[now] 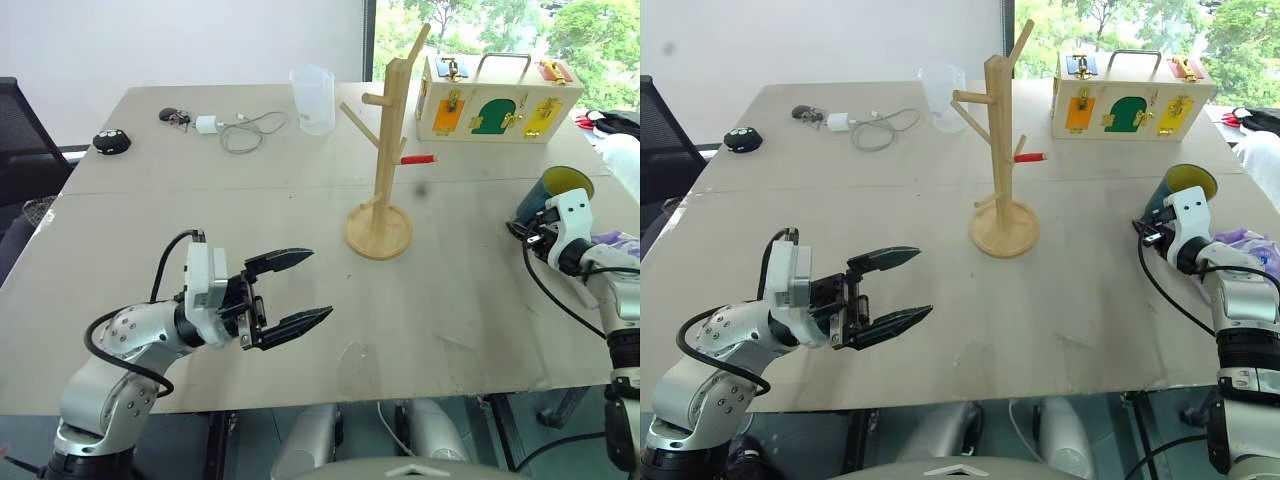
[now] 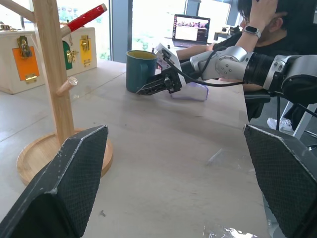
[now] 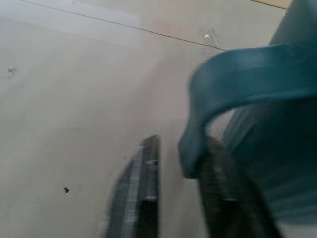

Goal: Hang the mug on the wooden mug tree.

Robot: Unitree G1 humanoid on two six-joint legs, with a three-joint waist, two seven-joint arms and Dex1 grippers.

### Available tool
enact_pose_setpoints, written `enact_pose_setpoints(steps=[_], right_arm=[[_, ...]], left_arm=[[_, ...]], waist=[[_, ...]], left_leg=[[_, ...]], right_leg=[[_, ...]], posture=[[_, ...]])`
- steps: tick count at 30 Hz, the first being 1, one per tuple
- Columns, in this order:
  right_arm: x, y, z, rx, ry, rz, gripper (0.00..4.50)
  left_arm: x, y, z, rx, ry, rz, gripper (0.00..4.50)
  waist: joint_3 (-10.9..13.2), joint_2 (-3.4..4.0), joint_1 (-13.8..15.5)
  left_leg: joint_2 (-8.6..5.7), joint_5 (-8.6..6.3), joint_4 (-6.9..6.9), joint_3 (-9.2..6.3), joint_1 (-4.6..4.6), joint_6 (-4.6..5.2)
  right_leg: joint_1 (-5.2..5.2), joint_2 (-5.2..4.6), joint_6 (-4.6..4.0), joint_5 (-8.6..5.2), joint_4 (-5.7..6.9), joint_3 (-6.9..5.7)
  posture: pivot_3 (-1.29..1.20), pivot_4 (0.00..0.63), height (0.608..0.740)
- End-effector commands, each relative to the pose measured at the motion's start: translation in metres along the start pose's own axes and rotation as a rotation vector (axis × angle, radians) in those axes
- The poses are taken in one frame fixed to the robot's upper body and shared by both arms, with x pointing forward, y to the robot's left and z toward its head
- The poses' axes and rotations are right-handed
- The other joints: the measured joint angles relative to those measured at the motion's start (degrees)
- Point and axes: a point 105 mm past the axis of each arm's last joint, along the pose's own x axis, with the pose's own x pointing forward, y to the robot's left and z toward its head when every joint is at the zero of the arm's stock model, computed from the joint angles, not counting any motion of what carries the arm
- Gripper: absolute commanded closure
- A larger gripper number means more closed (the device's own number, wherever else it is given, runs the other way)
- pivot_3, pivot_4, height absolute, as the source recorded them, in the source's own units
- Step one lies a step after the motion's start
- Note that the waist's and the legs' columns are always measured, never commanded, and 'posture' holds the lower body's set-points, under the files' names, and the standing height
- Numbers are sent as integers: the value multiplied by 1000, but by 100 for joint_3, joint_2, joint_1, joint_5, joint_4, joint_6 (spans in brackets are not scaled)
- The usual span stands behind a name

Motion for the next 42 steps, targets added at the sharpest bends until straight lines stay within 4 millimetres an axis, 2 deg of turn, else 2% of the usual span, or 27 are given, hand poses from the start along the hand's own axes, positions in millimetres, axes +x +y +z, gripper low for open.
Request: enact_pose_setpoints(steps=[1, 3, 5, 9, 11, 14, 17, 22, 28, 31, 34, 37, 41, 42], right_arm=[[-2, -3, 24, -37, -100, -6, 4437], [-8, 4, 41, -49, -156, 37, 4437], [-17, 21, 67, -78, -216, 124, 4437], [-39, 71, 117, -131, -258, 332, 4437], [-48, 94, 131, -149, -233, 405, 4437], [-54, 127, 140, -222, -182, 493, 4437], [-48, 145, 148, -236, -172, 500, 4437], [-33, 160, 155, -265, -157, 472, 4437], [-24, 175, 146, -323, -111, 497, 4437], [-17, 188, 143, -273, -99, 540, 4437], [-16, 190, 140, -295, -105, 536, 3338], [-31, 189, 144, -301, -151, 556, 2012], [-54, 193, 147, -290, -211, 632, 2012], [-66, 189, 147, -279, -228, 657, 2012]], left_arm=[[-1, -2, 11, 59, -20, 1, 0], [-2, -1, 11, 59, -24, 14, 0], [-4, 2, 12, 58, -29, 31, 0], [-12, 5, 12, 50, -32, 59, 0], [-16, 6, 11, 43, -34, 68, 0], [-20, 5, 9, 34, -31, 80, 0], [-22, 5, 9, 33, -31, 88, 0], [-21, 4, 9, 39, -29, 99, 0], [-20, 4, 12, 46, -32, 140, 0], [-21, 4, 13, 41, -35, 161, 0], [-21, 4, 15, 40, -38, 185, 0], [-20, 5, 17, 32, -44, 201, 0], [-19, 7, 16, 28, -37, 211, 0], [-19, 8, 15, 20, -34, 219, 0]], waist=[[0, 1, -3], [2, 4, -3], [7, 12, -2], [17, 28, -9], [19, 31, -16], [16, 26, 5], [14, 19, 13], [15, 20, 27], [14, 20, -3], [13, 17, -34], [14, 18, -6], [14, 17, 41], [13, 17, 31], [13, 17, 28]], left_leg=[[0, 0, 0, -1, 0, 0], [0, 0, -1, -1, 0, 0], [0, 0, -1, -1, -2, 0], [2, 0, -4, -1, -7, 0], [2, -1, -6, -4, -10, 1], [4, -1, -9, -13, -10, 1], [2, -1, -8, -16, -11, 1], [-4, -1, -4, -18, -18, 1], [-4, -1, -7, -19, -33, 0], [-2, 0, -10, -11, -24, 0], [0, 0, -10, -11, -26, 0], [-5, 0, -7, -16, -33, 0], [-8, -1, -7, -19, -36, 0], [-7, -1, -8, -19, -34, 0]], right_leg=[[-1, 0, 0, 0, 0, 0], [-1, 0, 0, 0, 0, 1], [-3, 0, 0, 0, 0, 4], [-11, -1, 0, 0, 0, 12], [-13, -2, 0, 0, -2, 10], [-11, -1, 0, 0, -7, 1], [-5, -3, -1, 0, -12, -3], [-11, -8, -1, 0, -13, -5], [-31, -8, 0, 0, -12, -4], [-30, -4, 0, 0, -8, 0], [-34, -4, 0, 0, -4, 3], [-38, -7, 0, 0, -7, -2], [-39, -8, 0, 0, -10, -4], [-36, -7, 0, 0, -9, -4]], posture=[[0, 150, 740], [0, 150, 740], [0, 150, 740], [0, 150, 740], [0, 150, 740], [0, 150, 740], [0, 150, 740], [0, 150, 740], [0, 150, 740], [0, 150, 740], [0, 150, 740], [0, 150, 740], [0, 150, 740], [0, 150, 740]])
